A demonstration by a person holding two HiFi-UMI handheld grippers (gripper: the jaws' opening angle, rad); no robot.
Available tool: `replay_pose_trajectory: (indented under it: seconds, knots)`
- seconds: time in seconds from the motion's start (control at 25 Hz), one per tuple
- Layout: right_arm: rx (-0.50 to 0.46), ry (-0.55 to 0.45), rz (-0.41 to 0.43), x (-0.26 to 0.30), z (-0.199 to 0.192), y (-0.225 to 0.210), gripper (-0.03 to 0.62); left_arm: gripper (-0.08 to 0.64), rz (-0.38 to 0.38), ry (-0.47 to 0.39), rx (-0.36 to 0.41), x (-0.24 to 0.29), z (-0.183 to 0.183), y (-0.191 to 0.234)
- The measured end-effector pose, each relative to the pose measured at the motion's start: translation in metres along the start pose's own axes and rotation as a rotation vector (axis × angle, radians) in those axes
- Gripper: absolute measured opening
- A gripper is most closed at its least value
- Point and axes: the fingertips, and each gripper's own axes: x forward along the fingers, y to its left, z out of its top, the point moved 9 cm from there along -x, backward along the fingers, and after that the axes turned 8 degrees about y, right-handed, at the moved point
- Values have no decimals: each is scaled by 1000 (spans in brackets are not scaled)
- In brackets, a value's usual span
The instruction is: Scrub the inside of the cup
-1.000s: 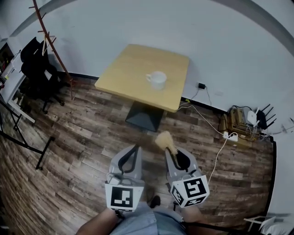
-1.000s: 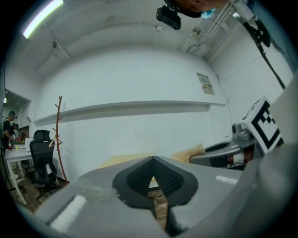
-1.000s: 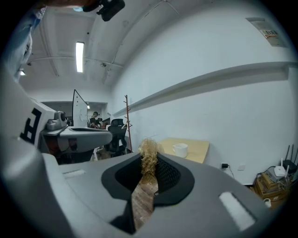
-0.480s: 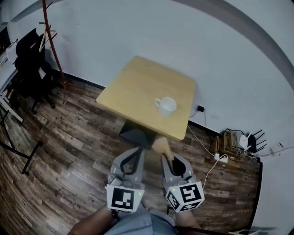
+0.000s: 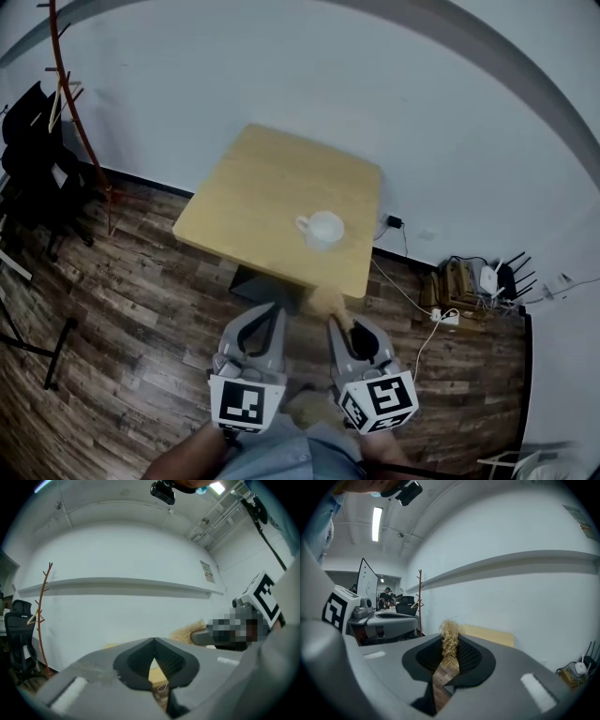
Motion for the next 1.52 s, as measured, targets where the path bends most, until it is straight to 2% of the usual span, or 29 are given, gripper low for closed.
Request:
replay_pose_trajectory:
  seconds: [0.24, 0.48, 0.72, 1.0, 1.12, 1.24, 1.52]
  knots:
    - [34, 6, -20, 16, -5, -32, 63, 21, -26, 25, -11, 41, -1, 3]
    - [85, 18, -38, 46, -3, -90, 63, 21, -50, 48, -40, 104, 9, 9]
    - [157, 55, -27, 84, -16, -138, 63, 21, -47, 127, 2, 165, 4, 16]
    - [185, 22, 7, 112, -5, -187, 63, 21, -36, 146, 62, 212, 22, 7]
    - [188, -5, 23, 121, 6, -197, 63, 21, -28, 134, 75, 219, 36, 7]
    - [177, -35, 38, 126, 21, -200, 63, 21, -26, 111, 141, 222, 47, 15]
    - [151, -56, 26, 145, 42, -203, 63, 21, -21, 93, 135, 235, 59, 39]
